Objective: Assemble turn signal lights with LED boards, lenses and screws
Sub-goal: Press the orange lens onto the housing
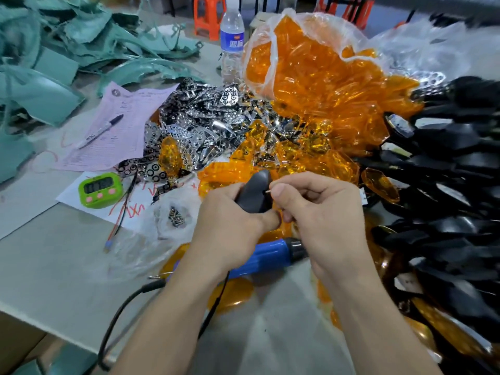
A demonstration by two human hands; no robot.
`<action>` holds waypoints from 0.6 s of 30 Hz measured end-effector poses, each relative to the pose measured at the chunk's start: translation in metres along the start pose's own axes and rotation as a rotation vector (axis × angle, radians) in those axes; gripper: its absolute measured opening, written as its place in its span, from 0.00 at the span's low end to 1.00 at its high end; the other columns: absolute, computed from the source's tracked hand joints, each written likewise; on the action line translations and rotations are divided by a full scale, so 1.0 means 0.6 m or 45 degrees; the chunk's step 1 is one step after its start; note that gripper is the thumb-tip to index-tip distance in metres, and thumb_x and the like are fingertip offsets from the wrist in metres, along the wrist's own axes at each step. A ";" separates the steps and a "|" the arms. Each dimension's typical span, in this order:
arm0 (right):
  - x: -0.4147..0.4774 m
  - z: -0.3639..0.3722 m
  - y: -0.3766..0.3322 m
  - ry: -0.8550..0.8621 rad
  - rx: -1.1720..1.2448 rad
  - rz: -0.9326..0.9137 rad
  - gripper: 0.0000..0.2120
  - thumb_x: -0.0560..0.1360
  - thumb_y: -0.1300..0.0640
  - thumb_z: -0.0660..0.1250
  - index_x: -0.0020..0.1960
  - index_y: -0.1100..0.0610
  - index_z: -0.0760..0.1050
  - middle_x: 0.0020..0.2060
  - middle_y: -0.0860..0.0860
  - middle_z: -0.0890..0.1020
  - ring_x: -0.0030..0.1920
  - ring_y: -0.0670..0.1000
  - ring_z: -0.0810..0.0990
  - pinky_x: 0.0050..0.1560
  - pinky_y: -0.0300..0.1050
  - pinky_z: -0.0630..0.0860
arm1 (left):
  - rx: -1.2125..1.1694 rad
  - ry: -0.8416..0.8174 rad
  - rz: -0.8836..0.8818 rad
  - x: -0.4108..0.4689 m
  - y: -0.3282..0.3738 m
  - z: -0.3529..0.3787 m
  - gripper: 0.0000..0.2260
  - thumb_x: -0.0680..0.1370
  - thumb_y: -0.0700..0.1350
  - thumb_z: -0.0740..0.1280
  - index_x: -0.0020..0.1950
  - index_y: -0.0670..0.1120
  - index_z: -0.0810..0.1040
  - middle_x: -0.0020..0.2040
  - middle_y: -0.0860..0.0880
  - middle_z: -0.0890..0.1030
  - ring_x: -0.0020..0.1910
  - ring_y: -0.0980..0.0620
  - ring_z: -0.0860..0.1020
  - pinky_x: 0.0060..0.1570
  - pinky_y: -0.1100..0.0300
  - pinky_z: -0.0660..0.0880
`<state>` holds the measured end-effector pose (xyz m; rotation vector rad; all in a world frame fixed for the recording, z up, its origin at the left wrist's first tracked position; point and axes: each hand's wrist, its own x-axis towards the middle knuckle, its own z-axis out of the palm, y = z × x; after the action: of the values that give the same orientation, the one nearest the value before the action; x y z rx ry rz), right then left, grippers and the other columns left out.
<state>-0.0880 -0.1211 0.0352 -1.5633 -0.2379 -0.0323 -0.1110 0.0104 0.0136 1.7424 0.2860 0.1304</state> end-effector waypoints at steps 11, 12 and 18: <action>0.017 -0.036 -0.011 -0.145 -0.054 0.372 0.08 0.69 0.60 0.80 0.36 0.55 0.82 0.28 0.49 0.80 0.27 0.47 0.73 0.28 0.36 0.71 | 0.167 -0.047 0.124 -0.009 0.000 0.007 0.10 0.65 0.50 0.75 0.34 0.49 0.74 0.26 0.55 0.72 0.24 0.56 0.66 0.25 0.62 0.64; 0.019 -0.035 -0.010 -0.192 0.011 0.481 0.08 0.70 0.58 0.80 0.37 0.55 0.81 0.30 0.50 0.80 0.29 0.48 0.73 0.28 0.36 0.71 | 0.121 -0.087 0.092 -0.009 0.002 0.006 0.10 0.65 0.49 0.74 0.34 0.49 0.74 0.26 0.55 0.71 0.23 0.54 0.66 0.25 0.59 0.64; 0.003 -0.038 0.015 -0.087 -0.130 0.418 0.08 0.77 0.64 0.70 0.45 0.52 0.77 0.41 0.49 0.83 0.43 0.48 0.80 0.44 0.44 0.77 | -0.349 -0.275 -0.208 -0.004 0.005 0.008 0.04 0.72 0.37 0.75 0.43 0.42 0.81 0.29 0.43 0.73 0.22 0.51 0.65 0.19 0.64 0.61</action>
<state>-0.0817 -0.1432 0.0270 -1.6898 -0.0314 0.2698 -0.1117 0.0048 0.0157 1.4405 0.2385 -0.1315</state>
